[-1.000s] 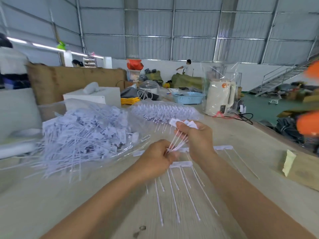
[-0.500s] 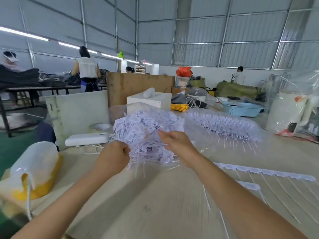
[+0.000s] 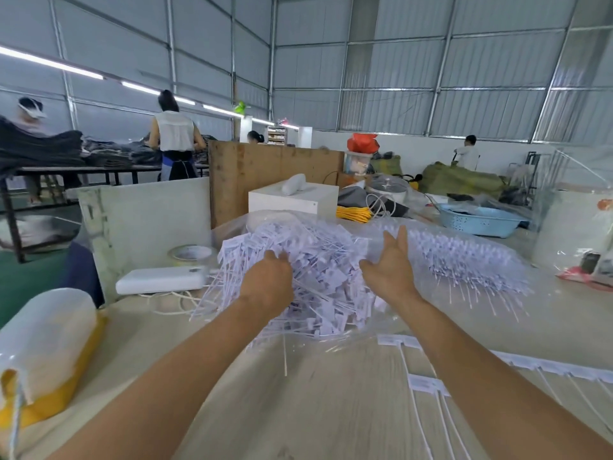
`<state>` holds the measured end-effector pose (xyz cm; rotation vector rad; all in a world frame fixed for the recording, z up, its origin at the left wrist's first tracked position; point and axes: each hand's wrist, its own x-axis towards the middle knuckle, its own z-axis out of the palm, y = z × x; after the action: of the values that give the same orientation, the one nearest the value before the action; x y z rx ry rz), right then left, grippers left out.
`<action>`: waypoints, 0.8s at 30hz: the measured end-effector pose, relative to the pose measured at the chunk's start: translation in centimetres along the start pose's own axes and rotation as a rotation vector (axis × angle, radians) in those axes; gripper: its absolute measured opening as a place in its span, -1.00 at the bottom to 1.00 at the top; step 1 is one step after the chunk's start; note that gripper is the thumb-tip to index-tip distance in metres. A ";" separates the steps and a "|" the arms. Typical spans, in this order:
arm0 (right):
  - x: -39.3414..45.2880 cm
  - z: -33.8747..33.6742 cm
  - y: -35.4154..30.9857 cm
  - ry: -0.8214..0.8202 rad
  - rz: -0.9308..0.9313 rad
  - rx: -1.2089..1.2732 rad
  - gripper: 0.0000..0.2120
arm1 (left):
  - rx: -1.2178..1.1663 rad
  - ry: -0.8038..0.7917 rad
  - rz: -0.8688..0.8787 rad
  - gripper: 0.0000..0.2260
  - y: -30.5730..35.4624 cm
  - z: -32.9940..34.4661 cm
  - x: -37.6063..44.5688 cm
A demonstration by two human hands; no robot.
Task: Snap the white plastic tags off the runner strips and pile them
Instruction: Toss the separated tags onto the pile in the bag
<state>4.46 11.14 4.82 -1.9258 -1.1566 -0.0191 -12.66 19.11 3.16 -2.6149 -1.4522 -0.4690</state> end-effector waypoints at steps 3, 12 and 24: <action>-0.1 0.2 0.3 0.056 -0.147 -0.236 -0.23 | 0.085 -0.059 0.120 -0.48 0.3 1.1 0.3; -1.6 0.2 1.5 -0.056 -0.499 -1.047 -0.73 | 0.304 -0.018 0.057 -0.56 -0.3 -0.6 1.0; -1.6 -1.9 -0.2 -0.060 -0.200 -0.702 -0.33 | 0.137 -0.160 0.092 -0.19 3.0 0.7 -1.2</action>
<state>4.22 8.74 5.50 -2.4042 -1.5132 -0.5425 -10.58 16.73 2.24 -2.6458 -1.3465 -0.1479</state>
